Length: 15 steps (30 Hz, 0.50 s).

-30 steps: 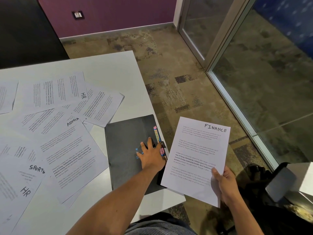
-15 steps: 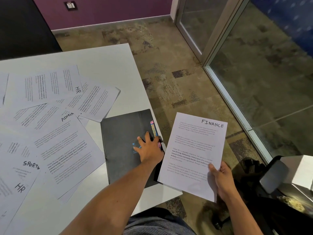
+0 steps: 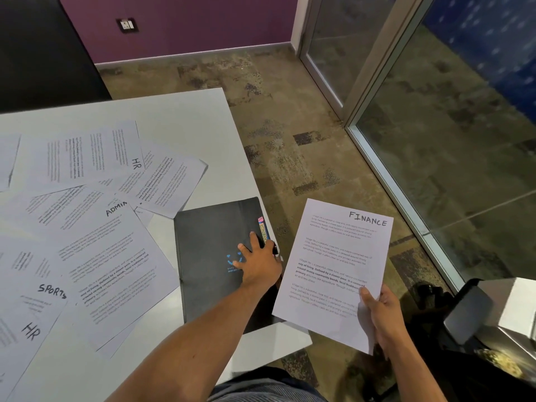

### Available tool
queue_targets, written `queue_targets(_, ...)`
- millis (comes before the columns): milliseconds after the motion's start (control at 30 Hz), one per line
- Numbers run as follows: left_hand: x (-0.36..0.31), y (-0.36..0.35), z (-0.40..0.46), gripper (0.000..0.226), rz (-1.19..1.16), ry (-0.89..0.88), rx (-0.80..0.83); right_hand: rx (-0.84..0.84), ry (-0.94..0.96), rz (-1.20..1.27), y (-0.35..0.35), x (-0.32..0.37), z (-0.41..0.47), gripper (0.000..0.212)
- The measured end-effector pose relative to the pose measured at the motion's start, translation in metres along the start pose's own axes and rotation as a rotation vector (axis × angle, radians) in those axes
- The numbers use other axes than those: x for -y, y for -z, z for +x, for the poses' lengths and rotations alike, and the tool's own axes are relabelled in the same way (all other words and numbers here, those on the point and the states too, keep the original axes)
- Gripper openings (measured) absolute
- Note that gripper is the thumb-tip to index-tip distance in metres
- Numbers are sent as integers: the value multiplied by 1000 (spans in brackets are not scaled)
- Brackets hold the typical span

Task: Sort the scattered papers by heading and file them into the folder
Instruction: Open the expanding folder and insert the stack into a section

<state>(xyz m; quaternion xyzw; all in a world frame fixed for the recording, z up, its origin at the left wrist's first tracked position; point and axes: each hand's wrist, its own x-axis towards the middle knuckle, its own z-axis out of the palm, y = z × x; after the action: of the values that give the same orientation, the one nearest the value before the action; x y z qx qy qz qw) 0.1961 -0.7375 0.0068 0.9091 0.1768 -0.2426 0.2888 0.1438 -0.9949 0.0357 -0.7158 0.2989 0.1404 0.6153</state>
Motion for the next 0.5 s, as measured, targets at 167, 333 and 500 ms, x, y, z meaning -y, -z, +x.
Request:
queue_targets(167, -1, 14, -8, 58, -14, -44, 24, -18, -3, 25, 0, 9, -1, 25)
queue_targets(333, -1, 47, -29, 53, -38, -126, -57, -27, 34, 65, -3, 28, -1, 26)
queue_targets(500, 15, 86, -59, 42, -214, -63, -224, -3, 117, 31, -8, 55, -5, 25)
